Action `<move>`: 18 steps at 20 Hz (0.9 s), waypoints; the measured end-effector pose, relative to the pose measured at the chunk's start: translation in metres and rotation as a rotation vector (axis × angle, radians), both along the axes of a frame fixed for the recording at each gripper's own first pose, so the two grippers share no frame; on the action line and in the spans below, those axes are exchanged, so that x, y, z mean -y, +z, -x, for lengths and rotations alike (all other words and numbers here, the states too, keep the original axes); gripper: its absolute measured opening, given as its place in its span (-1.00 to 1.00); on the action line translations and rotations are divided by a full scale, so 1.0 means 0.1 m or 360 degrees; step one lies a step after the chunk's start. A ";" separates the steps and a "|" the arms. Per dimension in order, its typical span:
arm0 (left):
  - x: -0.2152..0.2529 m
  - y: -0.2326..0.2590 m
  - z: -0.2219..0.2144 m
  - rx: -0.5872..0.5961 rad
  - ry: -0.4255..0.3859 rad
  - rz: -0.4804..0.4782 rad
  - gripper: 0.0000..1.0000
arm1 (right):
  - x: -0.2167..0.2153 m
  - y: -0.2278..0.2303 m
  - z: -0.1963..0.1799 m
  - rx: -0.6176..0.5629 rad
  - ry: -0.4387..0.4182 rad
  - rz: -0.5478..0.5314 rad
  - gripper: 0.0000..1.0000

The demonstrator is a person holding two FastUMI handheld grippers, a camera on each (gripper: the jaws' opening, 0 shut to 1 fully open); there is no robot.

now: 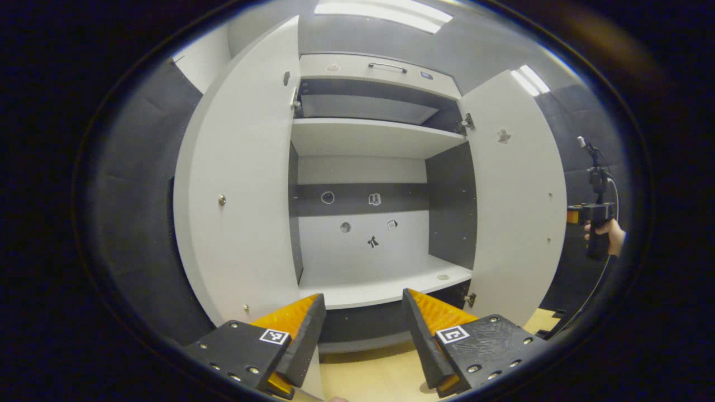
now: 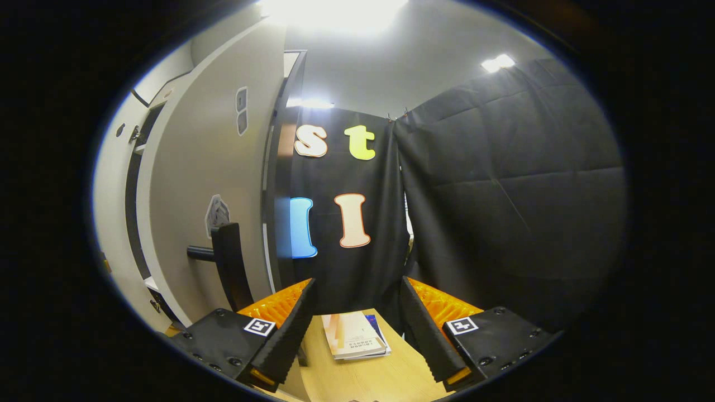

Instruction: Grasp the bottle in the cabinet with the left hand and place it on the coaster, then close the right door with the right hand and the left door with the left hand.

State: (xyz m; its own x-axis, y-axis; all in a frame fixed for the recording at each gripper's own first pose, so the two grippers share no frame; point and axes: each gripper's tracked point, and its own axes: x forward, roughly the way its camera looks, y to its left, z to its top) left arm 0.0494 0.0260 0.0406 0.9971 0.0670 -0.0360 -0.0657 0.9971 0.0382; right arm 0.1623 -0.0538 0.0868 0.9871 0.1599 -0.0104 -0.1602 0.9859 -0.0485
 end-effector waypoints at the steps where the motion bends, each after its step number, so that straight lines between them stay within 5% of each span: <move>1: -0.01 -0.02 0.02 -0.0006 0.0002 0.0009 0.60 | -0.06 -0.02 0.04 -0.0009 0.0017 -0.0012 0.90; 9: -0.07 -0.08 0.22 -0.0026 0.0009 0.0052 0.69 | -0.77 -0.12 0.27 -0.0075 0.0207 -0.0147 0.83; 14: -0.12 -0.10 0.43 -0.0042 0.0031 0.0083 0.46 | -1.52 -0.22 0.37 -0.0103 0.0444 -0.0157 0.94; 15: -0.12 -0.12 0.48 -0.0049 0.0031 0.0093 0.60 | -1.64 -0.26 0.40 -0.0120 0.0484 -0.0149 0.94; 18: -0.20 -0.15 0.68 -0.0056 0.0054 0.0135 0.60 | -1.84 -0.33 0.47 -0.0125 0.0514 -0.0114 0.86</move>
State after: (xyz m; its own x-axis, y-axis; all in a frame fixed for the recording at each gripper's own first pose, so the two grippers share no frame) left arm -0.0186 0.0462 0.0256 0.9923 0.0960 -0.0778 -0.0996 0.9941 -0.0433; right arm 0.1152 0.1302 0.0540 0.8819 0.4673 -0.0617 -0.4654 0.8840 0.0442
